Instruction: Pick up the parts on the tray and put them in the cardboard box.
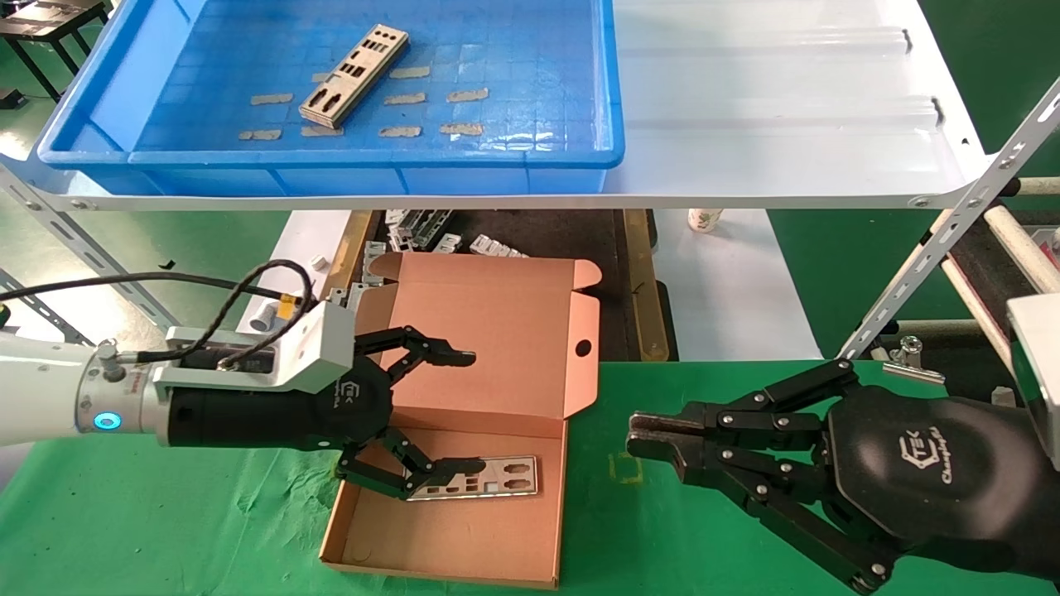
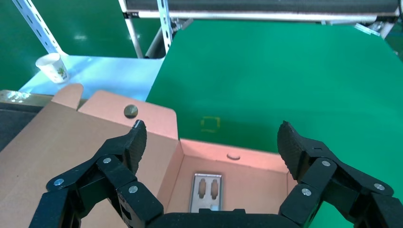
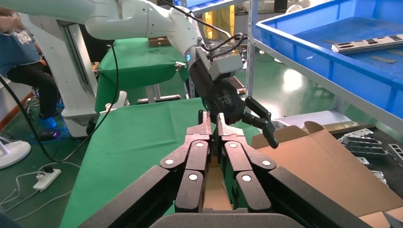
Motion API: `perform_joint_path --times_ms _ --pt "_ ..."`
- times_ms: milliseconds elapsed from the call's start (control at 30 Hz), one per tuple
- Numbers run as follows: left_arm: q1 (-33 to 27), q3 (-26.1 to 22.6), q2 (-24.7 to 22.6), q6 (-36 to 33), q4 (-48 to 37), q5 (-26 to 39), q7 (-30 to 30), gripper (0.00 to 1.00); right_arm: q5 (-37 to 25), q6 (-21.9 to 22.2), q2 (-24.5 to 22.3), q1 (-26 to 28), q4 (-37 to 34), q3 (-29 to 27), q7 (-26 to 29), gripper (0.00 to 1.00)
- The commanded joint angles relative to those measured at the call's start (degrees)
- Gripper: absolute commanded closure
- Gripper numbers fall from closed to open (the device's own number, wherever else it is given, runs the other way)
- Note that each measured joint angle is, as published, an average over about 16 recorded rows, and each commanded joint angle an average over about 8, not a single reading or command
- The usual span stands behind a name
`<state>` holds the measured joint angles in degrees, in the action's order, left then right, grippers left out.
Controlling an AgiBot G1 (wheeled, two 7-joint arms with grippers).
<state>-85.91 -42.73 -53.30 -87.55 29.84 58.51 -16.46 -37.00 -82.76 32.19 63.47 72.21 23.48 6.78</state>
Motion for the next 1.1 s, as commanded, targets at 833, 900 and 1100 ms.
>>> perform_joint_path --times_ms 833,900,1100 --pt "13.8 15.2 10.4 1.1 24.8 -9.5 15.4 0.00 0.0 0.0 0.0 0.0 0.0 0.0 0.0 0.00" --pt "14.9 16.3 11.2 1.1 26.7 -10.2 16.6 0.00 0.0 0.0 0.0 0.0 0.0 0.0 0.0 0.00" --pt "18.0 19.8 13.5 1.4 32.4 -12.3 20.2 0.00 0.0 0.0 0.0 0.0 0.0 0.0 0.0 0.00"
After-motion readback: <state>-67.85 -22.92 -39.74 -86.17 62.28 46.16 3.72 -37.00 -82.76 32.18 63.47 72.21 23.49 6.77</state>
